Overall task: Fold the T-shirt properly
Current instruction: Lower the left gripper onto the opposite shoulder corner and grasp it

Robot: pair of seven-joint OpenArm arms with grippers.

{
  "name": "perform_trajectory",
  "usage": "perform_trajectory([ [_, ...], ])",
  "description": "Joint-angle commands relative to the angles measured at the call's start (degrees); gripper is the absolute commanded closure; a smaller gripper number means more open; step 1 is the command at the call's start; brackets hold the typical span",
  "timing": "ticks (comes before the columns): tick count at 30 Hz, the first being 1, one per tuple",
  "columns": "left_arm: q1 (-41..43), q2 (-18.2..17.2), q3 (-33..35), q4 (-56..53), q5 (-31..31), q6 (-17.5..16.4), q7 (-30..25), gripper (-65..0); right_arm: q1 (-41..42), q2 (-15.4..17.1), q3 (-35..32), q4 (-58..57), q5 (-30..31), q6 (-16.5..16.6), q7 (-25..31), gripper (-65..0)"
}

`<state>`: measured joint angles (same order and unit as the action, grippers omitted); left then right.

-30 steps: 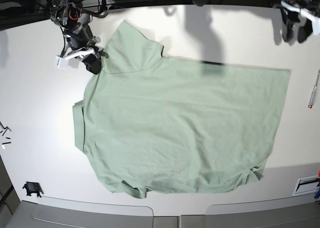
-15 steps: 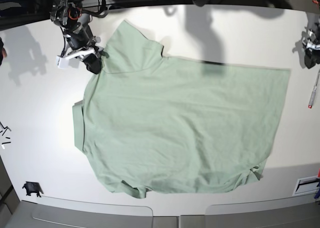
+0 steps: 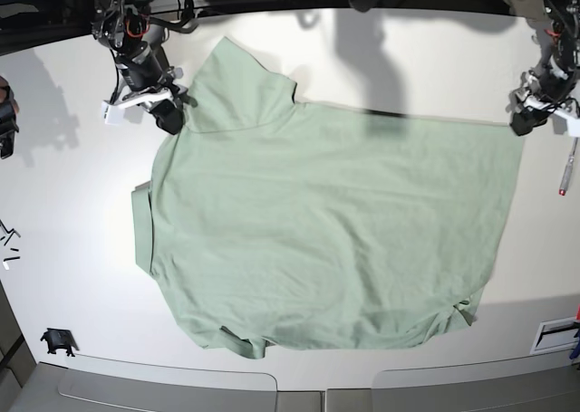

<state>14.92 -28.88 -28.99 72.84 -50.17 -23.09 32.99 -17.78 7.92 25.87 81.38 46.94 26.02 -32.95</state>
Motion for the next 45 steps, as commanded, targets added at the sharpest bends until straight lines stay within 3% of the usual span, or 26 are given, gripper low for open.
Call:
perform_trajectory([
  [1,-0.7,-1.3,0.0,0.7,-0.7,-0.5,-1.0,-28.2,0.0,0.2,0.0,0.5,1.2,0.4,-0.7,0.0],
  [7,-1.6,-0.5,0.3,0.6,0.9,-0.4,-1.4,-28.2,0.0,0.2,0.0,0.5,1.3,0.4,-0.7,0.0],
  [12,-2.4,-0.5,0.3,-1.6,2.8,1.5,-3.0,-28.2,0.0,0.2,0.0,0.8,1.7,0.4,-0.8,0.0],
  [17,-5.1,-0.3,0.3,-7.0,-0.1,0.2,-2.3,-28.2,0.0,0.2,0.0,0.8,1.7,0.4,-0.8,0.0],
  [24,-7.1,-0.3,0.3,-9.9,-2.9,-3.4,5.5,-28.2,0.0,0.3,0.0,0.8,1.7,0.4,-1.0,0.0],
  [32,-7.2,-0.3,0.3,-9.9,-5.1,-3.9,11.8,-28.2,-0.1,0.3,0.0,0.8,1.7,1.9,-1.0,0.0],
  [36,-7.1,-0.4,0.3,-9.9,-11.1,-8.0,19.2,-28.2,-0.2,0.3,0.0,0.8,1.7,2.1,-1.0,0.0],
  [39,-7.2,-0.4,0.3,-9.9,-11.4,-8.7,17.4,-28.2,-0.2,0.4,0.0,0.8,1.7,2.1,-1.0,0.0],
  [42,-7.5,-0.3,0.3,-9.9,-6.2,-8.5,11.9,-28.2,-0.2,0.4,0.0,0.8,1.7,2.1,-1.0,0.0],
  [45,-7.6,-0.3,0.3,-9.9,-1.9,-4.7,8.9,-28.2,-0.2,0.4,0.0,0.8,1.7,2.2,-1.0,0.0],
])
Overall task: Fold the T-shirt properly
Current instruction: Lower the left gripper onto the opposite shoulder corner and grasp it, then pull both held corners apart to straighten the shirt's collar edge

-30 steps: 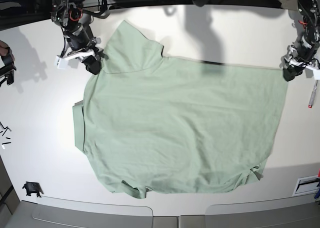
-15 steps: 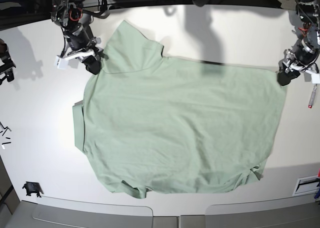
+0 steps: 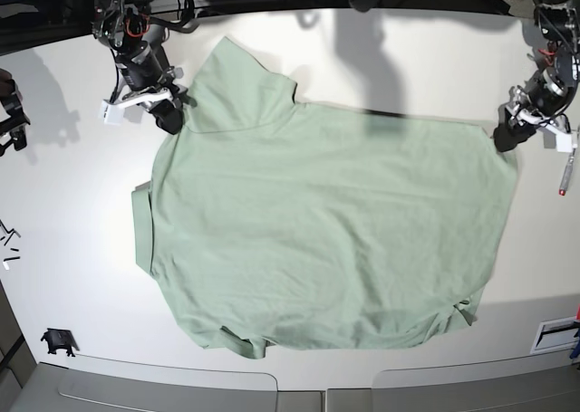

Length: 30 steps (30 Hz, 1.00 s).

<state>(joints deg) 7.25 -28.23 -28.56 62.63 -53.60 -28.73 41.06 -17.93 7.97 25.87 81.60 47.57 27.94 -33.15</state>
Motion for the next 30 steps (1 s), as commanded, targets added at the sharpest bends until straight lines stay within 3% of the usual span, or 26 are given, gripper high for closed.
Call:
perform_trajectory([
  [1,0.0,-1.0,-0.1,0.3,1.7,1.3,0.9,-28.2,0.0,0.3,0.0,0.6,1.0,0.2,-0.8,0.0],
  [4,0.1,-1.0,-0.1,0.3,-0.2,1.2,3.1,-28.2,0.0,0.3,0.0,0.6,1.0,0.2,-0.8,0.0],
  [7,0.0,-1.0,-0.1,0.3,-6.1,-4.4,6.3,-28.2,0.0,0.3,0.0,0.6,1.1,0.2,-0.8,0.0],
  [13,0.0,-1.0,-0.1,0.3,-10.9,-8.6,7.2,-28.2,0.0,0.3,0.0,0.6,1.1,0.2,-0.8,0.0],
  [16,0.0,-1.0,-0.1,0.3,-3.4,-7.6,6.6,-28.1,0.0,0.5,0.0,0.6,2.6,0.4,-1.1,0.0],
  [19,0.2,-1.0,-0.1,0.3,4.5,-0.5,4.8,-28.1,0.0,0.5,0.0,0.7,2.5,0.7,-1.2,0.0],
  [26,-0.7,-0.7,-0.1,0.3,0.2,-0.8,4.8,-27.4,0.0,0.5,0.0,0.7,2.5,0.7,-1.3,0.0],
  [30,-1.3,0.7,-0.1,0.3,0.2,-0.8,5.2,-21.1,0.0,0.8,0.0,0.7,2.5,0.8,-1.4,0.0],
])
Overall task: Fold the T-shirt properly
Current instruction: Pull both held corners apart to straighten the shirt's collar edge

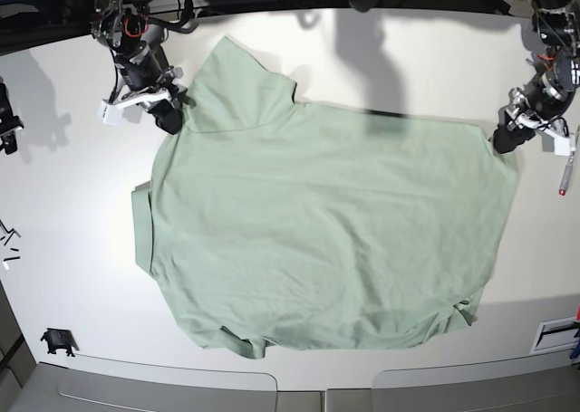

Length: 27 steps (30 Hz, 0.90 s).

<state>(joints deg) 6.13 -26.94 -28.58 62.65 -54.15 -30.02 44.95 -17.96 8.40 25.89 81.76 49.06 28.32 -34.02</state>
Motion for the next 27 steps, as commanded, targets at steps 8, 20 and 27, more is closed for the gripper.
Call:
perform_trajectory([
  [8,-0.1,-0.3,-0.1,0.3,0.7,0.5,1.2,0.0,-0.6,2.3,0.5,3.5,0.9,0.5,-2.8,0.0],
  [20,1.8,-5.2,-0.7,0.4,-4.1,-1.9,6.7,0.0,-12.0,8.0,4.7,19.5,0.4,1.6,-3.1,0.0],
  [27,7.6,-5.2,-8.0,0.4,-11.1,-4.8,9.6,0.0,-17.7,9.3,8.3,20.0,0.7,1.7,-3.2,0.0],
])
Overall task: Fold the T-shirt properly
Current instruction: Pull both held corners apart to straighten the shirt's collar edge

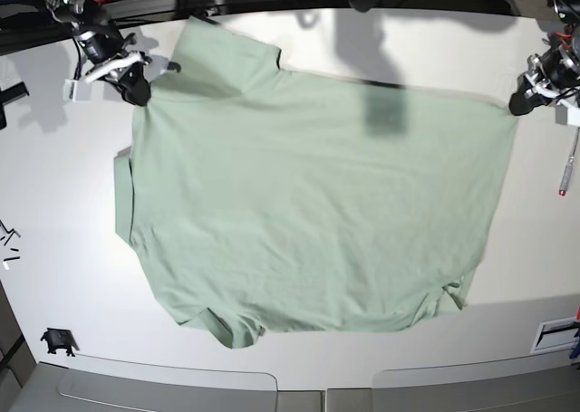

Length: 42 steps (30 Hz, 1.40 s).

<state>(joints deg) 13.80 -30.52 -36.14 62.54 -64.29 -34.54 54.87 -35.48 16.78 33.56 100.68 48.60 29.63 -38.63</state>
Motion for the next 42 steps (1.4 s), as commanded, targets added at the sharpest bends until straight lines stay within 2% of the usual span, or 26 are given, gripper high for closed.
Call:
perform_trajectory([
  [1,0.9,-1.6,-1.7,0.5,-2.4,-0.7,0.3,0.0,-0.9,1.2,1.0,1.1,1.1,0.5,1.5,0.0],
  [8,8.6,-1.6,-8.5,0.6,-14.3,-5.4,6.6,0.0,-3.9,1.5,2.4,1.1,1.5,2.4,1.1,0.0],
  [12,13.6,-1.4,-11.0,1.8,-20.2,-5.5,9.6,0.0,-5.4,1.5,2.4,1.2,1.5,2.6,0.6,0.0],
  [22,25.7,2.1,-16.8,17.2,-20.7,-5.5,10.7,0.0,-11.8,1.5,2.4,4.6,2.0,2.6,-0.3,0.0],
  [26,27.0,3.6,-17.5,23.6,-20.7,-5.5,10.6,0.0,-12.7,1.5,2.4,9.8,2.8,2.7,-0.3,0.0],
  [29,25.8,4.2,-17.4,26.8,-20.7,-5.5,7.2,0.0,-11.0,1.5,2.4,12.9,2.5,3.2,0.2,0.0],
  [32,21.9,4.1,-17.4,27.8,-13.7,-5.5,2.6,0.0,-6.8,1.5,2.2,12.8,-0.2,3.2,0.3,0.0],
  [36,15.6,4.0,-16.7,27.8,-8.0,-5.5,0.4,0.0,-0.4,1.5,0.9,10.8,-3.9,2.9,2.2,0.0],
  [39,11.8,3.3,-13.7,27.7,-4.9,-5.5,-1.4,0.0,4.9,1.5,-1.4,6.8,-5.9,2.9,2.3,0.0],
  [42,8.6,2.5,-8.3,26.6,0.9,-5.0,-6.1,0.0,10.1,1.4,-4.3,0.8,-8.5,2.8,4.0,0.0],
])
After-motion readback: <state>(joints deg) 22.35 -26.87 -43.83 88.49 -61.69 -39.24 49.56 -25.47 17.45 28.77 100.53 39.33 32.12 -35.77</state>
